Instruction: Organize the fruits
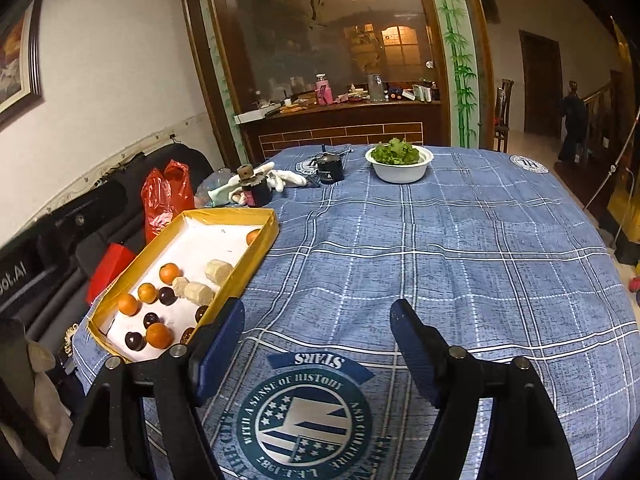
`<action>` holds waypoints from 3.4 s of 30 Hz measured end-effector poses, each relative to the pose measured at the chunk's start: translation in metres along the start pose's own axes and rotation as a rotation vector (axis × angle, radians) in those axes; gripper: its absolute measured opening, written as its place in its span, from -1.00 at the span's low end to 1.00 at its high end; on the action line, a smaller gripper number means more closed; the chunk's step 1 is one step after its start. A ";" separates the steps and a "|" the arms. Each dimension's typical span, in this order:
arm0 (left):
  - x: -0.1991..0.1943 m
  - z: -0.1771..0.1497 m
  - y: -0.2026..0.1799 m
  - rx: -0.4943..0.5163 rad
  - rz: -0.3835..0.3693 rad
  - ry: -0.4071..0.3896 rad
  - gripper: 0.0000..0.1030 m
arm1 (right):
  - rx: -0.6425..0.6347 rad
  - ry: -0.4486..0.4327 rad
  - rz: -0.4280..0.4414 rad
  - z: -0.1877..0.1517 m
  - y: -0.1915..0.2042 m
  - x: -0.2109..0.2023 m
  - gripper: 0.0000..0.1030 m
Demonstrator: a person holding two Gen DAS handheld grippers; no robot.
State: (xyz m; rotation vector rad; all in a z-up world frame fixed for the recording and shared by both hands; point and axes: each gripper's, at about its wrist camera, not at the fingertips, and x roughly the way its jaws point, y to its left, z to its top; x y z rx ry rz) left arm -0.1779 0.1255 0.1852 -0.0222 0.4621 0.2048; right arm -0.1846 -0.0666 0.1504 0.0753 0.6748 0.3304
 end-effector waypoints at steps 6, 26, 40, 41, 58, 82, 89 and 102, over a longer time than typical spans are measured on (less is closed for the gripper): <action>0.016 -0.006 0.010 -0.017 -0.013 0.065 0.99 | -0.018 0.037 -0.018 -0.003 0.013 0.018 0.61; 0.045 -0.019 0.017 -0.005 -0.016 0.178 0.99 | 0.010 0.101 -0.048 -0.015 0.019 0.041 0.64; 0.042 -0.021 0.018 -0.001 -0.005 0.169 0.99 | 0.001 0.081 -0.059 -0.021 0.023 0.033 0.65; 0.041 -0.021 0.018 -0.001 -0.005 0.168 0.99 | -0.003 0.079 -0.059 -0.021 0.024 0.032 0.66; -0.005 -0.018 0.017 0.007 0.023 0.068 0.99 | -0.025 0.008 -0.050 -0.026 0.034 0.001 0.72; -0.045 -0.001 0.028 -0.045 0.078 -0.171 1.00 | -0.064 -0.044 0.020 -0.016 0.038 -0.006 0.82; -0.019 -0.005 0.021 -0.006 0.131 -0.075 1.00 | -0.095 -0.032 0.017 -0.015 0.041 0.002 0.82; 0.027 0.001 -0.037 0.050 -0.021 0.093 1.00 | -0.001 -0.009 -0.039 -0.012 -0.017 0.001 0.83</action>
